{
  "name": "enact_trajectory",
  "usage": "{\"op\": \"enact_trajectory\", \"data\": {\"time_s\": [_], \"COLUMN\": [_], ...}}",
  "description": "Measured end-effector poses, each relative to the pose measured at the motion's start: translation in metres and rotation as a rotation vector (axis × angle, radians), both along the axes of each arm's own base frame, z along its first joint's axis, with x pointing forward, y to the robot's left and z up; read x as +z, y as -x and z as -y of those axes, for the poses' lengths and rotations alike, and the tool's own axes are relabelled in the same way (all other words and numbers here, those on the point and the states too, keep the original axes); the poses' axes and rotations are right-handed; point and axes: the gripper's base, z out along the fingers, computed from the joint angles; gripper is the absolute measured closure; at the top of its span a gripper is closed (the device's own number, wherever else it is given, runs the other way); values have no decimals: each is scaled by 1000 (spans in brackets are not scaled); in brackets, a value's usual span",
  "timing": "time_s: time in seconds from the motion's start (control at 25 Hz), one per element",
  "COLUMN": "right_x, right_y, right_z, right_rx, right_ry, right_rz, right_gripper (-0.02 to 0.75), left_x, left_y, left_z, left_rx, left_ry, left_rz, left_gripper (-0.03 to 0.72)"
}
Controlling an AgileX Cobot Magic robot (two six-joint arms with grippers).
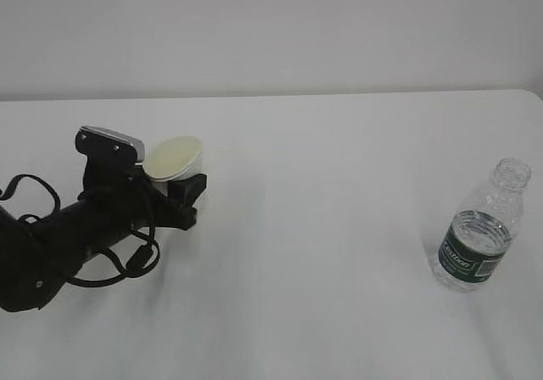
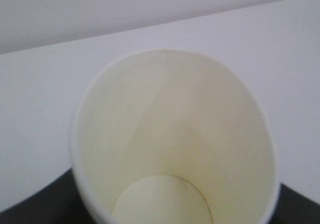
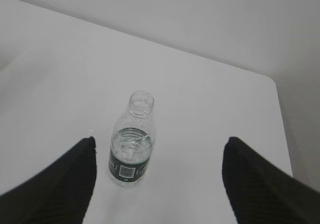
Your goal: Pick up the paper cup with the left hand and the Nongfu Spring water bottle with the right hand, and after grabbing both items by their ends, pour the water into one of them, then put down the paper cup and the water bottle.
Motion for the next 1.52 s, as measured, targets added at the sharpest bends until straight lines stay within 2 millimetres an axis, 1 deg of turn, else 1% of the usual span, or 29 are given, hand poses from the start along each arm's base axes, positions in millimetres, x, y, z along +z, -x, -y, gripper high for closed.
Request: {"op": "enact_trajectory", "data": {"time_s": [0.24,0.44,0.56,0.72,0.96,1.16,1.28,1.44,1.48,1.52], "right_x": [1,-2,-8,-9,-10,-13,-16,-36,-45,-55], "right_y": [0,-6,-16,-29,-55,-78,-93,-112,-116,-118], "right_z": [0,-2,-4,-8,-12,-15,-17,-20,-20,-20], "right_rx": [0,1,5,11,9,6,-2,-12,-16,-25], "right_ry": [-1,-14,-32,-76,-90,-95,-118,-141,-145,-155], "right_rz": [7,-17,-49,-51,-42,-27,12,46,35,21], "right_gripper": [151,151,151,151,151,151,151,151,151,151], "left_x": [23,36,37,36,44,44,45,45,45,45], "left_y": [10,10,7,4,5,5,5,5,5,5], "left_z": [-5,-9,-15,-23,-23,-23,-23,-23,-23,-23], "left_rx": [-1,33,67,94,94,92,90,88,86,83], "left_ry": [12,-8,-12,-16,-11,-11,-11,-13,-14,-14], "left_rz": [42,65,63,57,76,78,79,79,80,80], "left_gripper": [226,228,228,229,230,230,231,236,237,217]}}
